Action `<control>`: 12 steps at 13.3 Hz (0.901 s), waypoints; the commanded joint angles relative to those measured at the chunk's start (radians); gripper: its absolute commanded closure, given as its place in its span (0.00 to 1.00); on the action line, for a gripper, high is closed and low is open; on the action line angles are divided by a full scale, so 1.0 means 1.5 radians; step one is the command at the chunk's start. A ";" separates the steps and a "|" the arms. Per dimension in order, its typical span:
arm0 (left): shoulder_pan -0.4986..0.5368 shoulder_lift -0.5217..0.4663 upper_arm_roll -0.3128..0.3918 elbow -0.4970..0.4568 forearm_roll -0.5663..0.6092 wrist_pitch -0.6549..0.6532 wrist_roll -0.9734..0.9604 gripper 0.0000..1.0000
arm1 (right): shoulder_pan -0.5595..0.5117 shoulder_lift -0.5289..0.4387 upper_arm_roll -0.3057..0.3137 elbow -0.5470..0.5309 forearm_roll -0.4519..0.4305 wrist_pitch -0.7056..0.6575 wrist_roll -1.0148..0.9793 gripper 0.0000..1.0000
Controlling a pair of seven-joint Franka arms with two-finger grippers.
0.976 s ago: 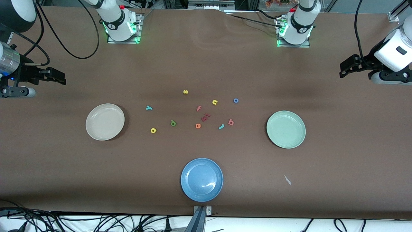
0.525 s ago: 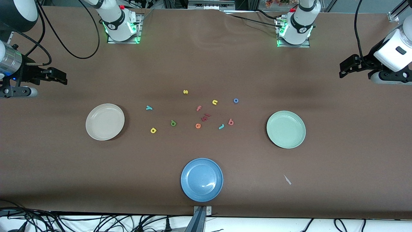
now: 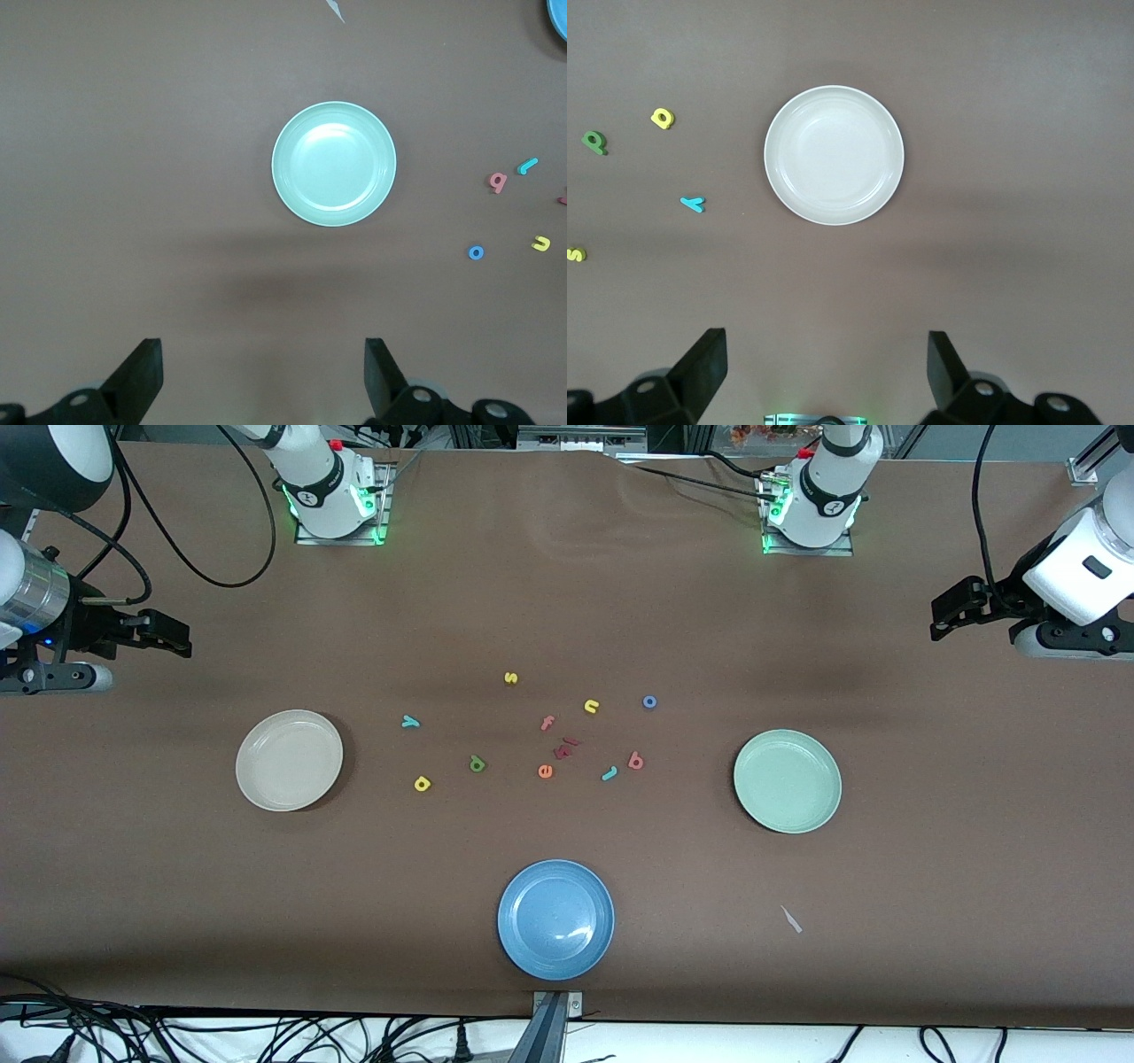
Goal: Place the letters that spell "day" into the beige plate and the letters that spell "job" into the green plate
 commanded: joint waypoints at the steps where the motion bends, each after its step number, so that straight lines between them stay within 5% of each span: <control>1: -0.001 0.014 0.002 0.026 -0.003 -0.016 0.005 0.00 | 0.002 0.006 -0.002 0.016 0.005 -0.010 -0.004 0.00; 12: -0.004 0.037 0.001 0.059 -0.002 -0.013 0.006 0.00 | 0.001 0.006 -0.002 0.016 0.005 -0.012 -0.001 0.00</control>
